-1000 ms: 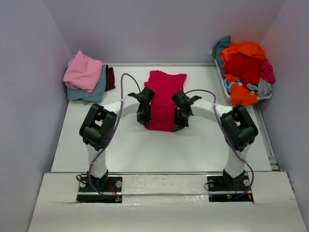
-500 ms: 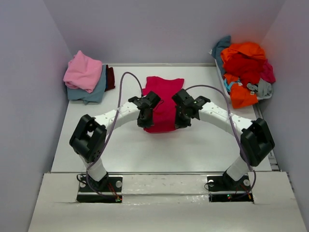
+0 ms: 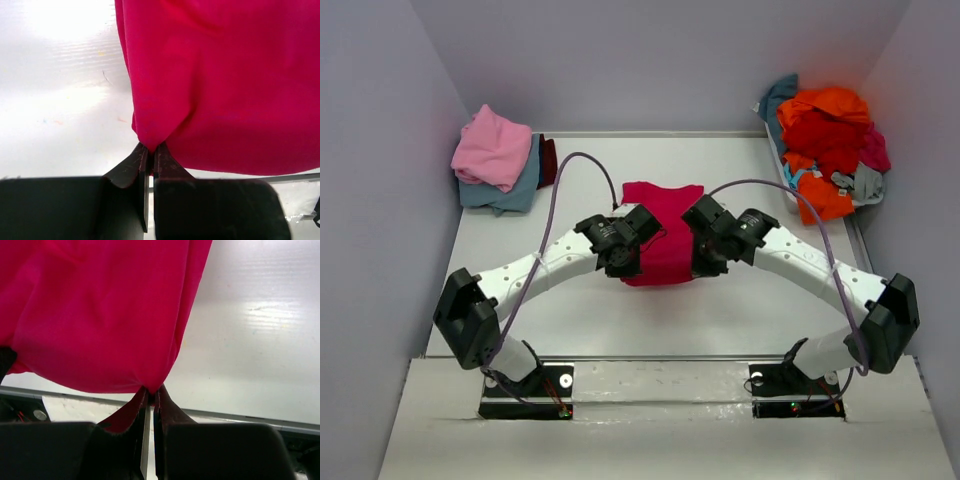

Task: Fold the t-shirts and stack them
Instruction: Grab one side of the 2/3 rectangular tshirt with both arms, then fold the long partially folded tshirt into a neat square

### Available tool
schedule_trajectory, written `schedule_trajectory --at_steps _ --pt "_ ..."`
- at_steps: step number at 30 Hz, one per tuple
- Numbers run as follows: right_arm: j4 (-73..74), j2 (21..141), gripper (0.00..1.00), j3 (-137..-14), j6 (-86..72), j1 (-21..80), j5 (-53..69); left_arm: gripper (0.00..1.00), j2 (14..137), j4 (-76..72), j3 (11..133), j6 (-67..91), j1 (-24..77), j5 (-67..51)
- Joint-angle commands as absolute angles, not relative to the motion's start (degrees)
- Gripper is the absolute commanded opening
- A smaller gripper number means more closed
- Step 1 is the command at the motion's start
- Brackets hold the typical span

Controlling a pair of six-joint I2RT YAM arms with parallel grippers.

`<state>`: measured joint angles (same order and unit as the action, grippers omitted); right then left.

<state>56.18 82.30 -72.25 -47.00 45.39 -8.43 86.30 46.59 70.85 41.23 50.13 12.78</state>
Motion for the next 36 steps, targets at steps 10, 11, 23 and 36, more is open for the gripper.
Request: schedule_trajectory --at_steps 10,11,23,36 --pt "69.7 73.4 0.07 -75.7 -55.8 54.0 -17.6 0.06 72.6 59.1 69.0 53.4 58.4 24.4" --pt "69.9 73.2 0.07 -75.8 -56.0 54.7 -18.0 0.06 72.2 59.1 69.0 53.9 59.0 25.5" --pt "68.6 79.7 0.07 -81.4 -55.5 54.7 -25.9 0.06 78.7 58.6 79.9 49.2 58.4 33.9" --pt "62.6 87.9 0.07 -88.1 -46.9 45.1 -26.4 0.06 89.8 49.8 90.1 36.0 44.1 30.1"
